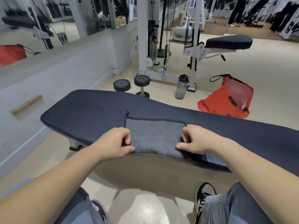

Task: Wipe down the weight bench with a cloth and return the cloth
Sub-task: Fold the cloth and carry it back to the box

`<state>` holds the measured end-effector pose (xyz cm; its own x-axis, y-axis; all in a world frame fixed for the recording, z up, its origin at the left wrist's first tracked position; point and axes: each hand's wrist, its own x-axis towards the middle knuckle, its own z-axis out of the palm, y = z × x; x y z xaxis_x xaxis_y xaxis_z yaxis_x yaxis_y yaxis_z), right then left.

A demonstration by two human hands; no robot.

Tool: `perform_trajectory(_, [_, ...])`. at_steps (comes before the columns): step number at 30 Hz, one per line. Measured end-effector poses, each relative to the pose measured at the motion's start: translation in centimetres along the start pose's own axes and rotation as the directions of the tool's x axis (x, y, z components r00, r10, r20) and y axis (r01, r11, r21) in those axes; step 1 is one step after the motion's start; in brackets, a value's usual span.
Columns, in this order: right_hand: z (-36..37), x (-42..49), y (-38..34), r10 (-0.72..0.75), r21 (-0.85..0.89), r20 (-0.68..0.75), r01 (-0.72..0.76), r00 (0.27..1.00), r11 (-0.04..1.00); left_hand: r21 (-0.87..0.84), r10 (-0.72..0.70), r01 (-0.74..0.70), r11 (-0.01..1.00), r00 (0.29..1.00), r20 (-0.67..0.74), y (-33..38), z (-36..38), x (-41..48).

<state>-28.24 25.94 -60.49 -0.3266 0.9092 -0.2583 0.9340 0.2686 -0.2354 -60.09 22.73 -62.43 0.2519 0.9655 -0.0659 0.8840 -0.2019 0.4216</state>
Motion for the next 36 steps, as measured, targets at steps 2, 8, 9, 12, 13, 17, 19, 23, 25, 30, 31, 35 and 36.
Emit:
perform_trajectory(2, [0.4,0.2,-0.5,0.004,0.043,-0.113,0.001,0.994,0.999,-0.016,-0.034,0.034,0.999,0.999,-0.029,0.4,0.1,0.2])
perform_trajectory(8, [-0.3,0.0,-0.2,0.08,0.093,-0.03,-0.077,0.996,0.993,-0.014,-0.087,0.088,0.996,0.992,0.093,0.4,-0.4,-0.4])
perform_trajectory(9, [-1.2,-0.2,-0.1,0.079,0.184,-0.074,-0.064,0.994,0.981,-0.043,-0.083,0.086,0.995,0.995,0.059,0.6,-1.4,-0.4])
perform_trajectory(12, [-5.0,-1.1,-0.1,0.159,0.56,-0.237,0.001,0.958,0.829,-0.143,-0.091,0.087,0.986,0.996,-0.018,2.2,-6.5,0.1])
perform_trajectory(13, [-6.5,-1.5,-0.4,0.198,0.629,-0.299,0.037,0.934,0.777,-0.151,-0.07,0.063,0.987,0.997,-0.04,3.0,-8.3,0.2])
perform_trajectory(17, [-10.7,-2.0,-2.1,0.348,0.782,-0.484,0.217,0.803,0.585,-0.1,0.016,-0.041,0.994,0.969,-0.245,6.6,-14.4,0.6])
perform_trajectory(19, [-12.2,-2.4,-3.1,0.404,0.784,-0.569,0.324,0.716,0.53,-0.212,0.02,-0.095,0.973,0.944,-0.331,8.2,-16.6,0.7])
perform_trajectory(23, [-14.3,-3.3,-4.6,0.41,0.691,-0.698,0.404,0.586,0.599,-0.29,0.024,-0.159,0.944,0.907,-0.42,10.3,-18.8,1.0])
perform_trajectory(25, [-14.6,-3.2,-4.8,0.415,0.692,-0.696,0.394,0.586,0.604,-0.213,0.048,-0.154,0.965,0.9,-0.433,10.7,-18.8,1.6])
perform_trajectory(30, [-14.1,-1.1,-3.6,0.44,0.728,-0.644,0.325,0.625,0.604,-0.203,0.001,-0.074,0.976,0.941,-0.338,8.9,-17.1,4.4])
perform_trajectory(31, [-13.8,-0.5,-3.2,0.446,0.741,-0.628,0.315,0.638,0.593,-0.17,-0.001,-0.055,0.984,0.949,-0.316,8.5,-16.7,5.1])
perform_trajectory(35, [-12.1,2.2,-2.0,0.454,0.77,-0.576,0.266,0.68,0.58,-0.089,-0.061,0.036,0.995,0.953,-0.296,7.1,-15.2,7.9])
perform_trajectory(36, [-11.7,2.7,-1.7,0.457,0.779,-0.559,0.25,0.692,0.575,-0.096,-0.074,0.048,0.994,0.954,-0.292,6.8,-14.6,8.4])
